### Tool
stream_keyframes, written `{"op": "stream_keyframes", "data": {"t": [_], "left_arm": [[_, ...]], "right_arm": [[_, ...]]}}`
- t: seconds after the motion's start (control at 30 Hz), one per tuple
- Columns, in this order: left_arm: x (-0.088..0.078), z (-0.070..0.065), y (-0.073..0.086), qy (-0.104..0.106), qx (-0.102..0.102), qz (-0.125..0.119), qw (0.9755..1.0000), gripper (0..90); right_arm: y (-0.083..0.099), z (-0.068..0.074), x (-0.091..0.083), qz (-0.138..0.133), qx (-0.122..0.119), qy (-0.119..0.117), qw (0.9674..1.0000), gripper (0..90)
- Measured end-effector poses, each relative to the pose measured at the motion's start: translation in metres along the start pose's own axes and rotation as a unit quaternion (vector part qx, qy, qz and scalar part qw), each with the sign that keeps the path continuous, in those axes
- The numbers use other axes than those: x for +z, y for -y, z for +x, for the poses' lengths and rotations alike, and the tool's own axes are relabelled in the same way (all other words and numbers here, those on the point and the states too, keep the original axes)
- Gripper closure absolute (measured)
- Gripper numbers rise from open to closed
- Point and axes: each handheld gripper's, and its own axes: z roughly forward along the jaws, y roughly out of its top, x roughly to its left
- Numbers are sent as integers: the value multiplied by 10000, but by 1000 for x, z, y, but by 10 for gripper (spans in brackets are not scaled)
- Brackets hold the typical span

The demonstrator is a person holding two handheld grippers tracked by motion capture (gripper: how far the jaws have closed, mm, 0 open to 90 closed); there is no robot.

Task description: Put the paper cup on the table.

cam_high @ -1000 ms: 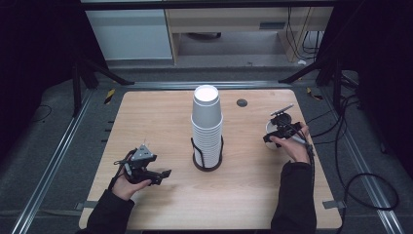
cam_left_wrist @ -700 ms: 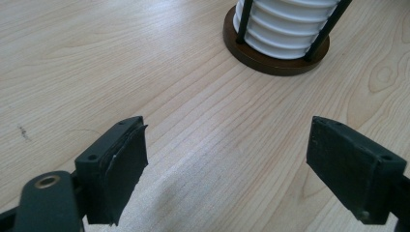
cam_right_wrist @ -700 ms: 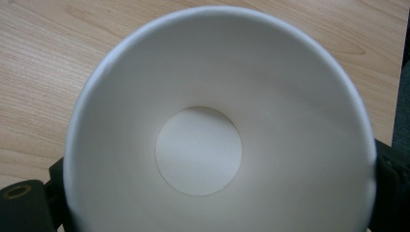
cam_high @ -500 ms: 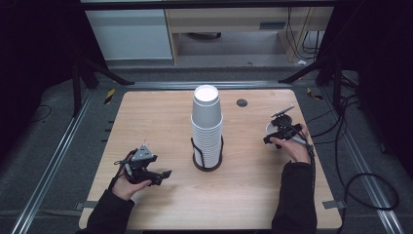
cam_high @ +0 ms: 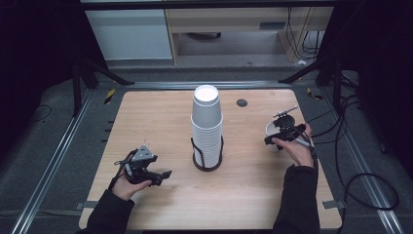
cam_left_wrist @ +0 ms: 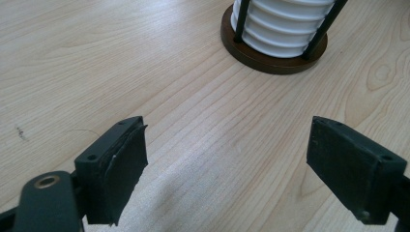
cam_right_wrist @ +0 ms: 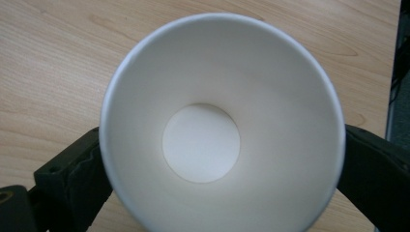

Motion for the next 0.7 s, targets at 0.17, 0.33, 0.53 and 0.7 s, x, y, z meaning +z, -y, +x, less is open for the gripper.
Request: {"op": "stream_keyframes", "data": {"t": [0.17,0.33,0.53,0.7], "left_arm": [[0,-1,0,9,18,3,10000,137],[-1,-1,-1,14,21,-7,10000,137],[-1,-1,-1,6,28,-12,10000,137],[-2,-1,-1,1,24,-35,10000,137]], "right_arm": [[7,3,-3,30,-39,55,10000,22],[18,7,-7,71,3,125,9999,21],[31,14,-18,-162,217,53,9996,21],[48,28,-21,-252,105,151,9995,20]]}}
